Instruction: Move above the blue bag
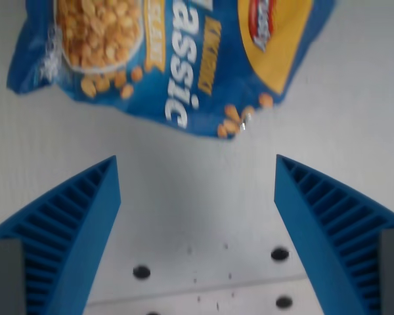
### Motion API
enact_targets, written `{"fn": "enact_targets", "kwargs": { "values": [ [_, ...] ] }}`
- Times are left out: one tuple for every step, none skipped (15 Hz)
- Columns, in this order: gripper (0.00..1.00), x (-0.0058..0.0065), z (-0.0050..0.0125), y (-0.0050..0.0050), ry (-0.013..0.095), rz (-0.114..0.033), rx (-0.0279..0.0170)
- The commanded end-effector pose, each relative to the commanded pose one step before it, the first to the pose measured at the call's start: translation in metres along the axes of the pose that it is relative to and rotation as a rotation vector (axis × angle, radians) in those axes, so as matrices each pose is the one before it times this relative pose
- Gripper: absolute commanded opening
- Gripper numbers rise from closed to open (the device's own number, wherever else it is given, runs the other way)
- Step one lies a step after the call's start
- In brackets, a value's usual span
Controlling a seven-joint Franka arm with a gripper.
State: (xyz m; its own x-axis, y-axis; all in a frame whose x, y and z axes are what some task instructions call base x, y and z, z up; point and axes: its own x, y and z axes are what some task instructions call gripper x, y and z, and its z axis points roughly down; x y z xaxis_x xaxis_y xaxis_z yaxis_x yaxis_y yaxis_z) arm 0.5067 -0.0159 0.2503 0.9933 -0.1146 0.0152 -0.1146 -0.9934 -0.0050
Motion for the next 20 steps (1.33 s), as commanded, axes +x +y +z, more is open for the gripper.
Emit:
{"fn": "enact_targets", "kwargs": {
  "values": [
    [1.00,0.01774,0.00698,-0.00258,-0.0050,-0.1008,-0.02976],
    [1.00,0.00500,0.00333,-0.00002,0.0009,-0.0060,-0.00031],
    [1.00,0.00492,0.00327,0.00006,-0.0010,-0.0030,-0.00118],
    [1.00,0.00480,0.00316,0.00010,0.0032,-0.0053,-0.00080],
    [1.00,0.00465,0.00304,0.00014,0.0005,-0.0062,-0.00028],
    [1.00,0.00445,0.00293,0.00017,-0.0009,-0.0033,-0.00116],
    [1.00,0.00424,0.00278,0.00020,0.0029,-0.0053,-0.00056],
    [1.00,0.00401,0.00265,0.00022,0.0006,-0.0034,-0.00002],
    [1.00,0.00376,0.00251,0.00024,0.0013,-0.0017,-0.00084],
    [1.00,0.00352,0.00240,0.00027,0.0011,-0.0007,-0.00105],
    [1.00,0.00327,0.00226,0.00029,0.0012,-0.0025,0.00021],
    [1.00,0.00303,0.00212,0.00029,0.0006,-0.0023,0.00036],
    [1.00,0.00279,0.00197,0.00029,0.0019,0.0002,0.00051],
    [1.00,0.00257,0.00181,0.00030,0.0020,-0.0001,0.00033],
    [1.00,0.00238,0.00165,0.00030,0.0001,0.0004,0.00035],
    [1.00,0.00215,0.00153,0.00029,0.0016,0.0004,0.00115],
    [1.00,0.00189,0.00142,0.00028,0.0012,-0.0006,0.00065],
    [1.00,0.00166,0.00127,0.00027,-0.0001,0.0006,0.00100],
    [1.00,0.00144,0.00113,0.00026,0.0009,0.0012,0.00096],
    [1.00,0.00122,0.00098,0.00025,0.0001,0.0016,0.00014]
  ]
}}
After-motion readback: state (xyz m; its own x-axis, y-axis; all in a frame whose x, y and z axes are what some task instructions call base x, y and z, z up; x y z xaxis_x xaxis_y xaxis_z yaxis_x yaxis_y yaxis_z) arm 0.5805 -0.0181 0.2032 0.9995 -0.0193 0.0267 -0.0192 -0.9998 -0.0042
